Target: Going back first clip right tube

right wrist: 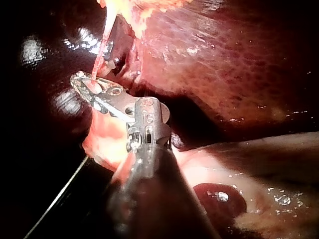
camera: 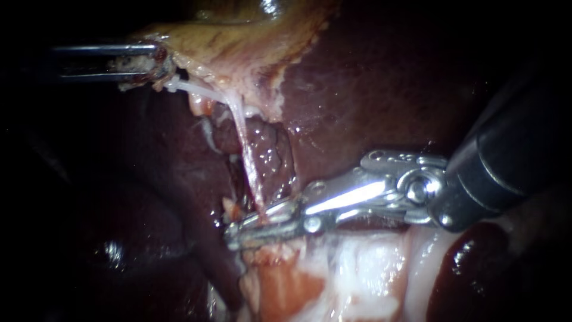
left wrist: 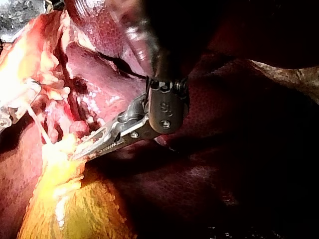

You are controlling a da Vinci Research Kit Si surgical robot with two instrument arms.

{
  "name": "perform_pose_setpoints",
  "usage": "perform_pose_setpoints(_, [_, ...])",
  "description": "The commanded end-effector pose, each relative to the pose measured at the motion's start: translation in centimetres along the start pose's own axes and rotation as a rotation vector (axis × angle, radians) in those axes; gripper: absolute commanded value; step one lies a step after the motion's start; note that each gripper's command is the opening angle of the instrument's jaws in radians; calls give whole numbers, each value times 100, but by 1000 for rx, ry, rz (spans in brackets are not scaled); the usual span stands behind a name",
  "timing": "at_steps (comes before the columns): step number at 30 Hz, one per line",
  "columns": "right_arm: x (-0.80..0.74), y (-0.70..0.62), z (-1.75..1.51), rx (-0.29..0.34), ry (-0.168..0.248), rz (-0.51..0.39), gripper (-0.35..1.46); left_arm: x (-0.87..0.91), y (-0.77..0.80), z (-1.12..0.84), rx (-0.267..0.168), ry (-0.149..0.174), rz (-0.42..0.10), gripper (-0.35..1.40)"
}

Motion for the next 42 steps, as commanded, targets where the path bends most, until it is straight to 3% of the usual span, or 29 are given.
perform_pose_setpoints(1, [-1, 2, 0, -1, 1, 0, -35, 0, 0, 0, 0, 0, 0, -35])
perform_pose_setpoints(2, [-1, 2, 0, 1, 3, 0, -35, 0, 0, 0, 0, 0, 0, -35])
perform_pose_setpoints(3, [-1, 3, 0, 6, 11, 0, -24, 0, 0, 0, 0, 0, 0, -35])
perform_pose_setpoints(6, [0, 5, 3, 8, 16, 0, 30, 0, 0, 0, 0, 0, 0, -35])
perform_pose_setpoints(9, [1, 6, 9, 0, 20, 0, 46, 0, 0, 0, 0, 0, 0, -35])
perform_pose_setpoints(12, [2, 7, 11, -16, 31, 6, 49, 0, 0, 0, 0, 0, 0, -35])
perform_pose_setpoints(17, [0, 10, 6, -127, 69, -134, 50, 0, 1, 0, 0, 0, 0, -35])
perform_pose_setpoints(20, [-4, 10, -4, -212, 36, -297, 50, -1, 1, 0, 0, 0, 0, -35])
perform_pose_setpoints(24, [-10, 5, -23, -280, -13, -391, 50, -1, 0, 0, 0, 0, 0, -35])
perform_pose_setpoints(36, [-25, -13, -75, -330, -15, -499, 50, -1, 0, -2, -1, 0, 0, -35])
perform_pose_setpoints(42, [-22, -18, -91, -326, -19, -523, 50, -1, 0, -2, -1, 0, 0, -35])
